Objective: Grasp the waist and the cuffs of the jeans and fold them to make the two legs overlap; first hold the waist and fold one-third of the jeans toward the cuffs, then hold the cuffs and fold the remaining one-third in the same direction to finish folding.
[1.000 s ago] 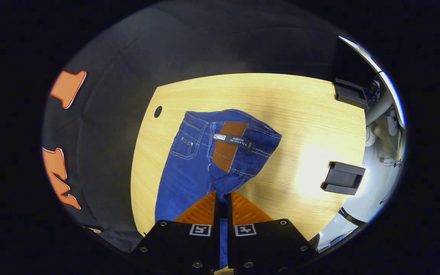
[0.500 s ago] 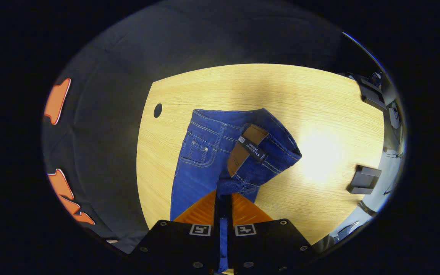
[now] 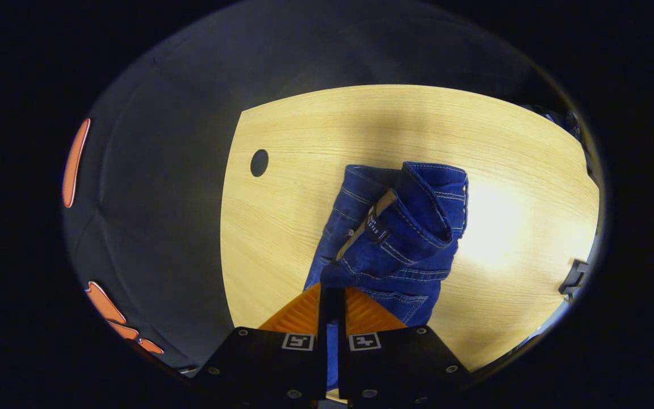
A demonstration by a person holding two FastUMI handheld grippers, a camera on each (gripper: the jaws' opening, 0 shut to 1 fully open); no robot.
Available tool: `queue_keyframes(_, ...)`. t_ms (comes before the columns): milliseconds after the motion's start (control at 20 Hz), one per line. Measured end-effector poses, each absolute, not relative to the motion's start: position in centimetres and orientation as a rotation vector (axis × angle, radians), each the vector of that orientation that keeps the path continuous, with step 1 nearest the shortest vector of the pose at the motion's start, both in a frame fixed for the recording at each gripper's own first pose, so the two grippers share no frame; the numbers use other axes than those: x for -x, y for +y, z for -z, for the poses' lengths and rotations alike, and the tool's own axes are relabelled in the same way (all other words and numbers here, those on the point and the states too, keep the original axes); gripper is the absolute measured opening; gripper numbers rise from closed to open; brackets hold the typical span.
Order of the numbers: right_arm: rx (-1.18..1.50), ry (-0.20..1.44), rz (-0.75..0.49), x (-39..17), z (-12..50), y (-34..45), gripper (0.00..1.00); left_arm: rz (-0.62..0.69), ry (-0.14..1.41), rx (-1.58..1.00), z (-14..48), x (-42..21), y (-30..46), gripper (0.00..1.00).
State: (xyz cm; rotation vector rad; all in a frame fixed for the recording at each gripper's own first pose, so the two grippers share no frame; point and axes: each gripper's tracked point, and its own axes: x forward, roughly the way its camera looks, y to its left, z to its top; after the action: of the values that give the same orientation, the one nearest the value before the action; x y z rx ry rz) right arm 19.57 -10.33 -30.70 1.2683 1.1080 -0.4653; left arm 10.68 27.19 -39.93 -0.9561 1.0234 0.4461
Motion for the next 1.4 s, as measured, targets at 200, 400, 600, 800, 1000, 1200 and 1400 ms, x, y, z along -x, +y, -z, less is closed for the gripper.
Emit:
queue_keyframes(200,-1.265,1.040,0.381,-21.3,29.4,-10.0,0.22,-0.330,0.952,0.946,38.7,-13.8,25.1,0.41)
queue_keyframes(400,-1.170,0.971,0.375,-20.6,29.0,-11.8,0.59,-0.270,0.870,0.803,35.9,-13.9,24.5,0.84)
queue_keyframes(600,-0.991,0.988,0.382,-17.3,30.4,-13.3,0.83,-0.184,0.776,0.636,33.4,-13.8,22.3,0.96)
queue_keyframes(800,-0.946,1.020,0.457,-15.2,32.4,-14.8,0.98,-0.142,0.751,0.639,31.0,-12.8,20.2,0.96)
queue_keyframes(1000,-0.960,1.080,0.507,-13.7,35.0,-15.8,0.98,-0.125,0.733,0.649,29.8,-12.4,18.9,0.96)
queue_keyframes(1200,-1.023,1.041,0.530,-13.8,36.7,-16.9,0.98,-0.114,0.709,0.625,27.5,-11.3,18.0,0.97)
queue_keyframes(1400,-1.027,0.964,0.534,-15.0,36.7,-18.2,0.96,-0.071,0.680,0.592,25.6,-10.1,16.2,0.96)
